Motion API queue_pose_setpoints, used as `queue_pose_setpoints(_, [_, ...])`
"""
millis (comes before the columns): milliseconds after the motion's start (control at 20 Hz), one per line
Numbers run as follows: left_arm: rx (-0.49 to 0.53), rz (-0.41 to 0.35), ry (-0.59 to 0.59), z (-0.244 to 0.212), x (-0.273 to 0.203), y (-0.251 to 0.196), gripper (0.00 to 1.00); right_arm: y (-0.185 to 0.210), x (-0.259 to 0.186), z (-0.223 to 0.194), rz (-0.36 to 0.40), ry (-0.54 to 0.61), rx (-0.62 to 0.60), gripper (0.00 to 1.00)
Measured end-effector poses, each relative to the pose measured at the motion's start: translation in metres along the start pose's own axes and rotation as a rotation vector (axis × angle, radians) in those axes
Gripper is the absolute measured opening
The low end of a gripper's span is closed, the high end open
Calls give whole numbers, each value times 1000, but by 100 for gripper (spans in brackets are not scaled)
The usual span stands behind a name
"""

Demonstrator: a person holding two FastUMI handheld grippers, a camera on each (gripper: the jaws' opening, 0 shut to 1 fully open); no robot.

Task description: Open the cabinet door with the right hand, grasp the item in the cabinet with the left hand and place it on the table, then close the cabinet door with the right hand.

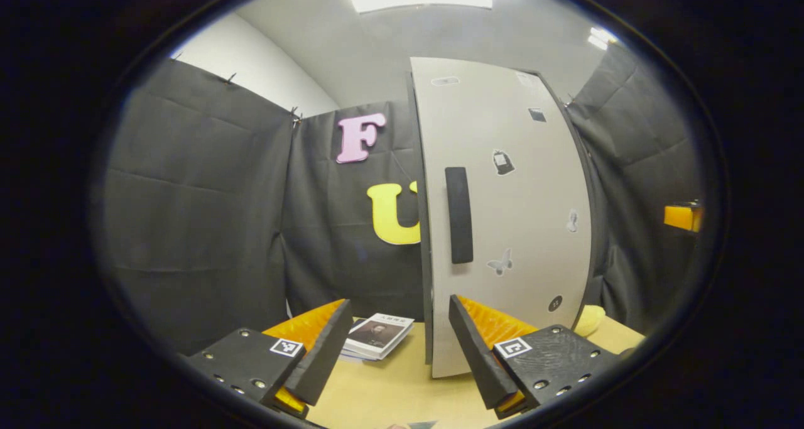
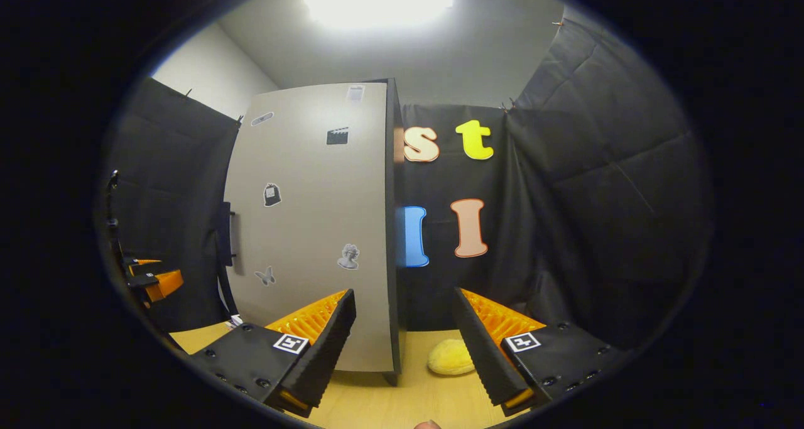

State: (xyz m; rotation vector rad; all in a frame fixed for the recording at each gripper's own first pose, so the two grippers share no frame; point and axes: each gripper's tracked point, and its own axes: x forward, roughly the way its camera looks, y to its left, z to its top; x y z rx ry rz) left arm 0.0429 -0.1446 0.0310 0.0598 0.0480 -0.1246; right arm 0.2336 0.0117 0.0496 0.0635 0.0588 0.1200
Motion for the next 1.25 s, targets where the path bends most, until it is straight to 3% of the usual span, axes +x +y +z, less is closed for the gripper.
queue_pose_setpoints(300, [-3, -2, -11, 7, -9, 13, 92, -1, -12, -11, -27, 25, 53, 98])
queue_pose_setpoints(1250, [8, 1, -45, 16, -10, 45, 92, 25, -26, 3, -50, 21, 4, 98])
